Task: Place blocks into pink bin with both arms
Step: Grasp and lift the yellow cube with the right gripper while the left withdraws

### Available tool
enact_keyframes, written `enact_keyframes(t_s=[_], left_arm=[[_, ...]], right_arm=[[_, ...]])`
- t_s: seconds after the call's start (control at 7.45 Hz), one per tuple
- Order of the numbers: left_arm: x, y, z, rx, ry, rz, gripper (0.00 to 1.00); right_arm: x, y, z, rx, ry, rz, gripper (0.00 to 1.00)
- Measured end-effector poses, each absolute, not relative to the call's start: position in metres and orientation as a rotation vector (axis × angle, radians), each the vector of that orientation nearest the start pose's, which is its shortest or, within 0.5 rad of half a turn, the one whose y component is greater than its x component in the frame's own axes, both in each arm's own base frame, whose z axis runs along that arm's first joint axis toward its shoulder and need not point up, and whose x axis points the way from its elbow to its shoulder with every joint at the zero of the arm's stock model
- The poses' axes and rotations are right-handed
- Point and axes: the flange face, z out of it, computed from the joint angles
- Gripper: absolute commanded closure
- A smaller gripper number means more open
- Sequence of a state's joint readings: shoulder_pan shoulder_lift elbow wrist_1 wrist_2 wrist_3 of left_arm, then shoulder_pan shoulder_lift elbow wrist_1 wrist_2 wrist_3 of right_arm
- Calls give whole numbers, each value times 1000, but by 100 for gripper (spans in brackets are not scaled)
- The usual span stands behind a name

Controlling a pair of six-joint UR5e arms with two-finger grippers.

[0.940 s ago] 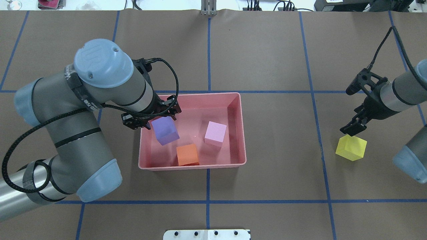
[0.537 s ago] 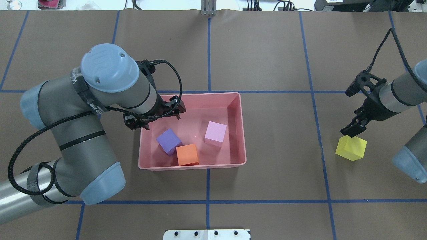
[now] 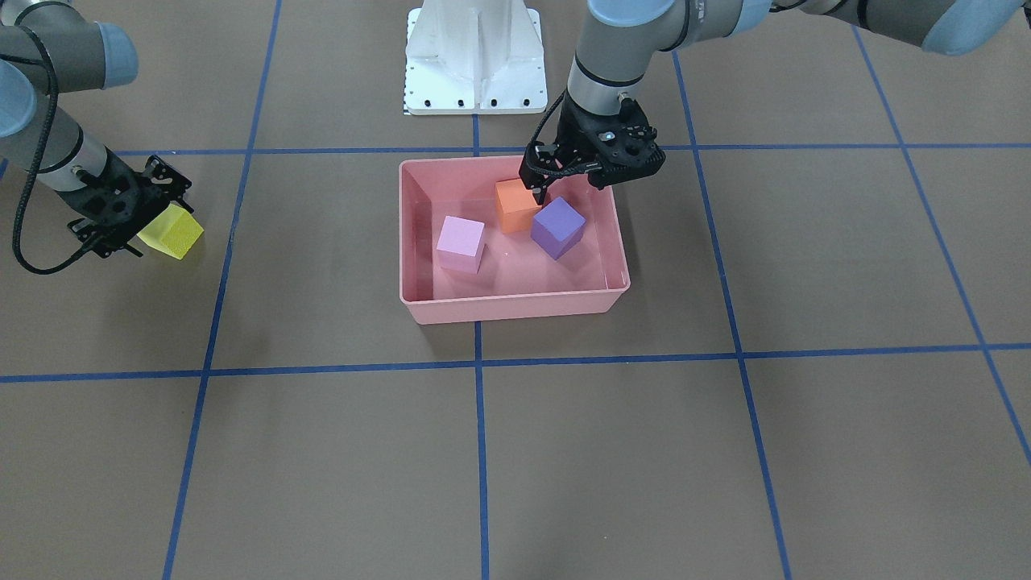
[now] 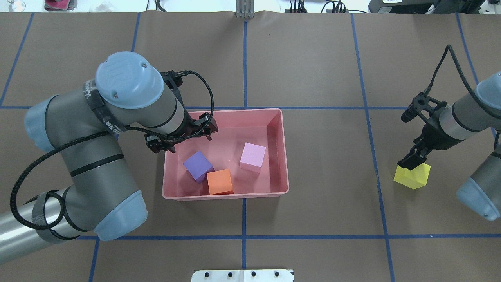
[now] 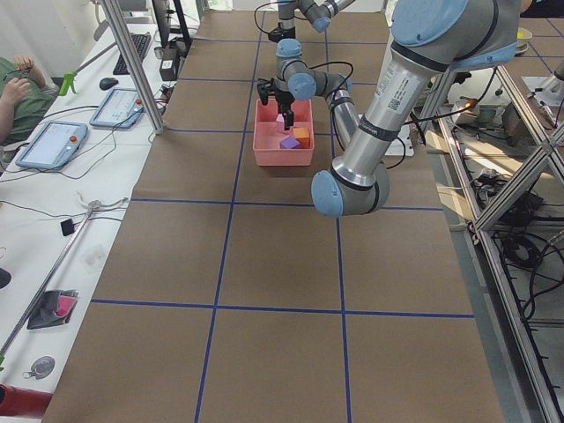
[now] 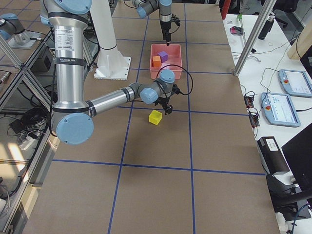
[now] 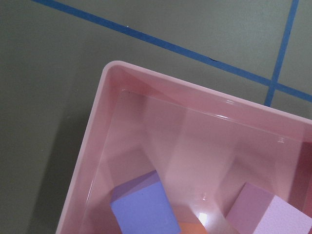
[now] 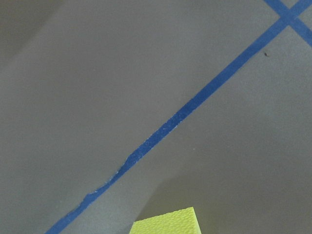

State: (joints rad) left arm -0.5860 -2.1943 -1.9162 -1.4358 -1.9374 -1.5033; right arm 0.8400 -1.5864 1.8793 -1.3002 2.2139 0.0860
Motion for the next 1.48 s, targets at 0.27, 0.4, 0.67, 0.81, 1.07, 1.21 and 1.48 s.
enact_keyframes(t_s=[0.27, 0.4, 0.67, 0.81, 1.07, 1.21, 1.48], left_arm=[[451, -416, 173, -62, 896, -329, 0], [451, -416, 173, -62, 896, -329, 0], [452, -415, 173, -62, 897, -326, 0], [452, -415, 174, -61, 898, -325, 0], [452, -415, 173, -60, 901, -323, 0], [450, -414, 171, -58, 905, -322, 0], [430, -415, 161, -33, 931, -317, 0]], right_arm=[[-279, -409, 501, 226, -804, -794, 0], [-281, -405, 507, 212, -796, -798, 0], [-286, -400, 518, 187, -786, -801, 44], [-287, -399, 521, 180, -783, -799, 89], [-287, -399, 523, 174, -781, -793, 100], [-286, -400, 520, 180, -785, -791, 100], [-265, -412, 503, 206, -821, -753, 100]])
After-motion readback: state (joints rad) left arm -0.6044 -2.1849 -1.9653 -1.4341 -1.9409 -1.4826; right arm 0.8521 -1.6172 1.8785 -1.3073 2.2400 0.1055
